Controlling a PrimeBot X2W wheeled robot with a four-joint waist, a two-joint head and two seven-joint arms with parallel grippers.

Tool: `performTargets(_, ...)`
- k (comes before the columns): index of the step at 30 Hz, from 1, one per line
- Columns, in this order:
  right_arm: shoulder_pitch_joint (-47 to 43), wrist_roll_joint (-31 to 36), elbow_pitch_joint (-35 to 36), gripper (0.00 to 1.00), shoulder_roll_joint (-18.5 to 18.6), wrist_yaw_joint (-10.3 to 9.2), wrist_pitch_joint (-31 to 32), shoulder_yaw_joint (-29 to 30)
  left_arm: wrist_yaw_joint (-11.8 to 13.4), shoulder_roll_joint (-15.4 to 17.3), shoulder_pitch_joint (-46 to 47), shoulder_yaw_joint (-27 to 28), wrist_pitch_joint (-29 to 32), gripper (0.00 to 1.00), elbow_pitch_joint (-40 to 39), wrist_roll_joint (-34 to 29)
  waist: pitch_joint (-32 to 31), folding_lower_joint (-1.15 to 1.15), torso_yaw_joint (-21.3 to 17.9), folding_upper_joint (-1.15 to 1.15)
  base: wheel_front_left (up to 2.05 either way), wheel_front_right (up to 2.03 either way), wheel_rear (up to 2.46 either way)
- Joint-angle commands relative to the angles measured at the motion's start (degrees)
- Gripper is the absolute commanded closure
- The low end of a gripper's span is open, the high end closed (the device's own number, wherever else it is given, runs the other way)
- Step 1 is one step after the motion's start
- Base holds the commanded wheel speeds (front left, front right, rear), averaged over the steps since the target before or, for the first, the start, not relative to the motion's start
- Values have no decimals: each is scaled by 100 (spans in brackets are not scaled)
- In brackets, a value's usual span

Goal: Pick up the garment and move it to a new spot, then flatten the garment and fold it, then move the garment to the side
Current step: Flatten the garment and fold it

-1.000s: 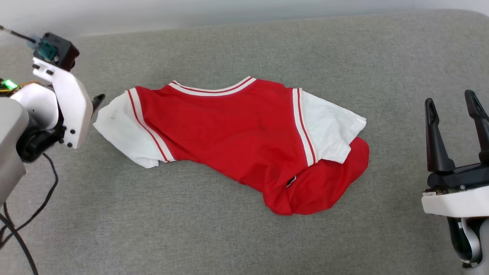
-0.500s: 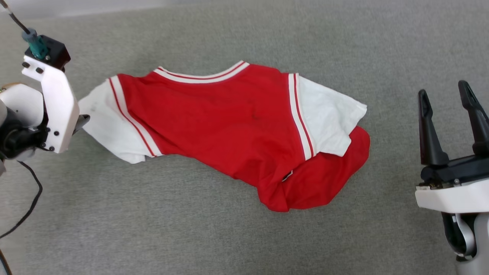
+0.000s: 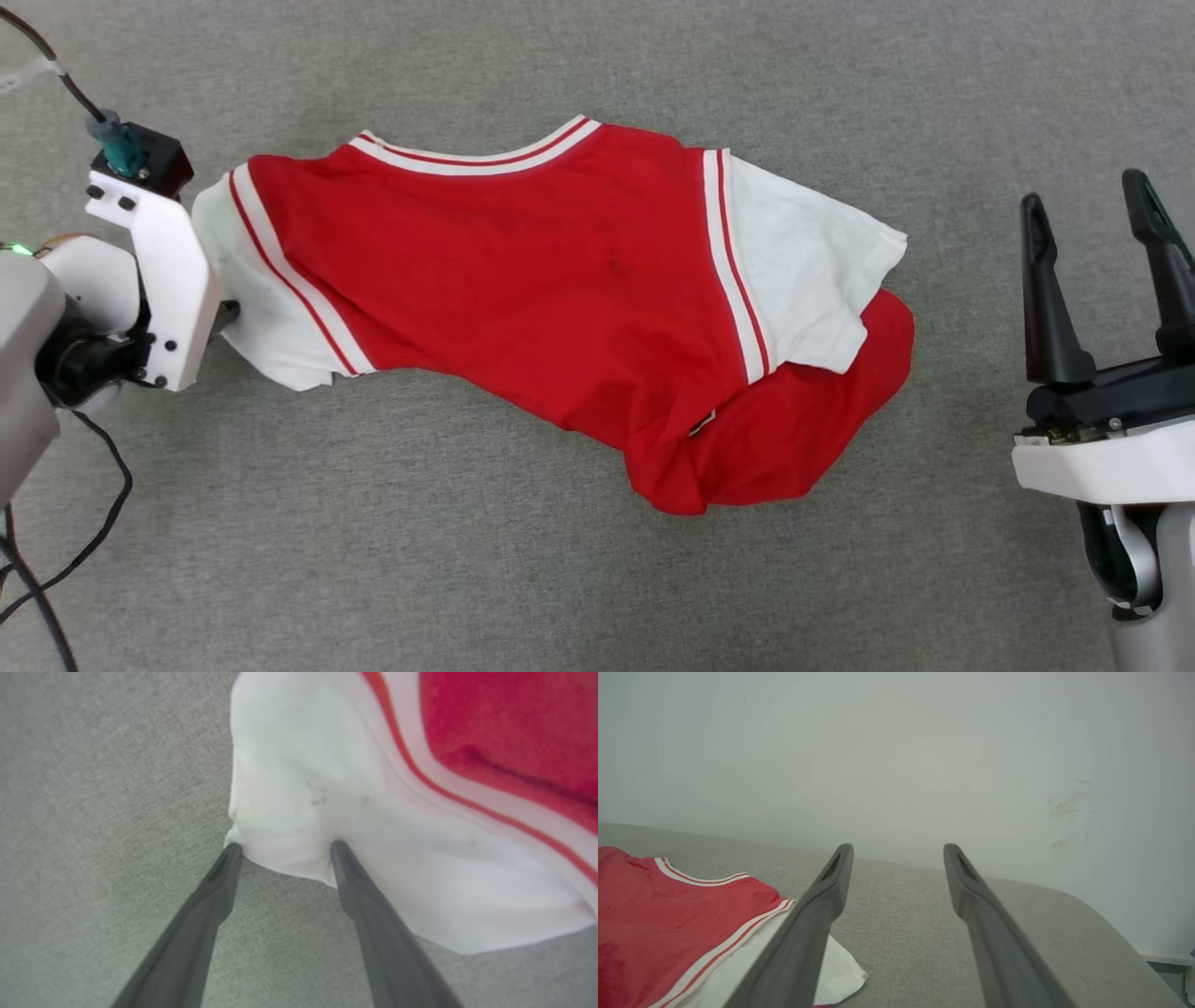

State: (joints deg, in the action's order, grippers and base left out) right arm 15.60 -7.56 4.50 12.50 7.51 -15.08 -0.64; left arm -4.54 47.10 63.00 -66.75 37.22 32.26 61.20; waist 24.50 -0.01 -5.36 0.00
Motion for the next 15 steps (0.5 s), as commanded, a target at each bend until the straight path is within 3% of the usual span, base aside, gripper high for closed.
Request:
performTargets(1, 48, 23, -7, 0, -27, -4, -13, -12, -58, -267, -328, -170, -11, 100, 33, -12, -32, 1, 27, 0, 0, 0, 0)
performTargets(8, -121, 33, -45, 0, -64, -4, -13, 79, -202, 29, 58, -82, -375, 100, -290, -158, -344, 1, 265, 0, 0, 0, 0)
performTargets(15, -384, 4, -79, 0, -143, -4, -13, 171, -234, 854, -224, -59, -448, 100, -1424, 41, -655, 1, 453, 0, 0, 0, 0)
